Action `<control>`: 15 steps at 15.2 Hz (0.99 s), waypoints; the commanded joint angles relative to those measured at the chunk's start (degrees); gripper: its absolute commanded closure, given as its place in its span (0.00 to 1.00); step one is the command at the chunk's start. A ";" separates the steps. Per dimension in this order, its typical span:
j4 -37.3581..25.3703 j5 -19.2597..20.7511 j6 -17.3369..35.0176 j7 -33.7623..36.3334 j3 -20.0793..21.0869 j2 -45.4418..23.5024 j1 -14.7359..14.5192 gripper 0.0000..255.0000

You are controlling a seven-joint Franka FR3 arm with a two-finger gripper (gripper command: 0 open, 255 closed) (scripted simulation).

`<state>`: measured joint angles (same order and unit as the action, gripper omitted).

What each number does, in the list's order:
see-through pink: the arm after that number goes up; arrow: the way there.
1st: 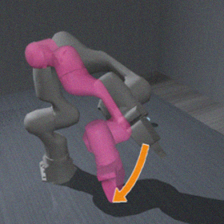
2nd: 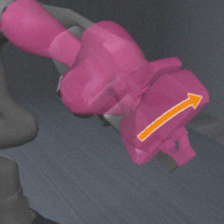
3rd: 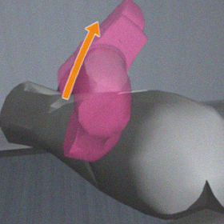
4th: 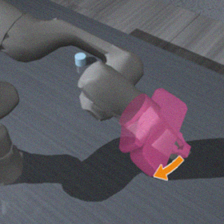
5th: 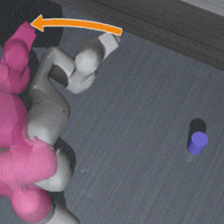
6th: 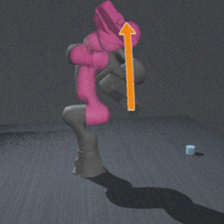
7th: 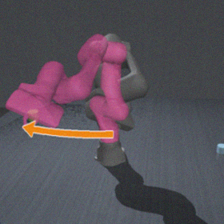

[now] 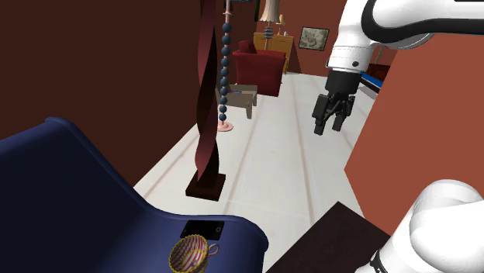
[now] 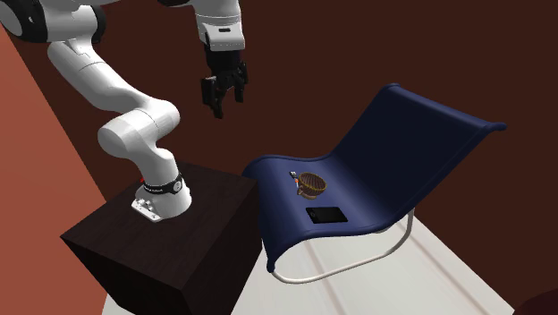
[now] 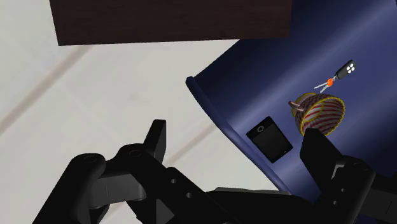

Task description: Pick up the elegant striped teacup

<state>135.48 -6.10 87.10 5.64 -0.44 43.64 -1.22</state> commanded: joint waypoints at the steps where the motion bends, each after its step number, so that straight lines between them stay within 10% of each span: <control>1: 0.00 0.00 0.00 0.00 0.00 0.00 0.00 0.00; 15: 7.97 -6.09 25.01 4.94 8.99 -17.91 -4.56 0.00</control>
<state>143.45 -11.62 110.21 9.81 7.59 27.51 -5.24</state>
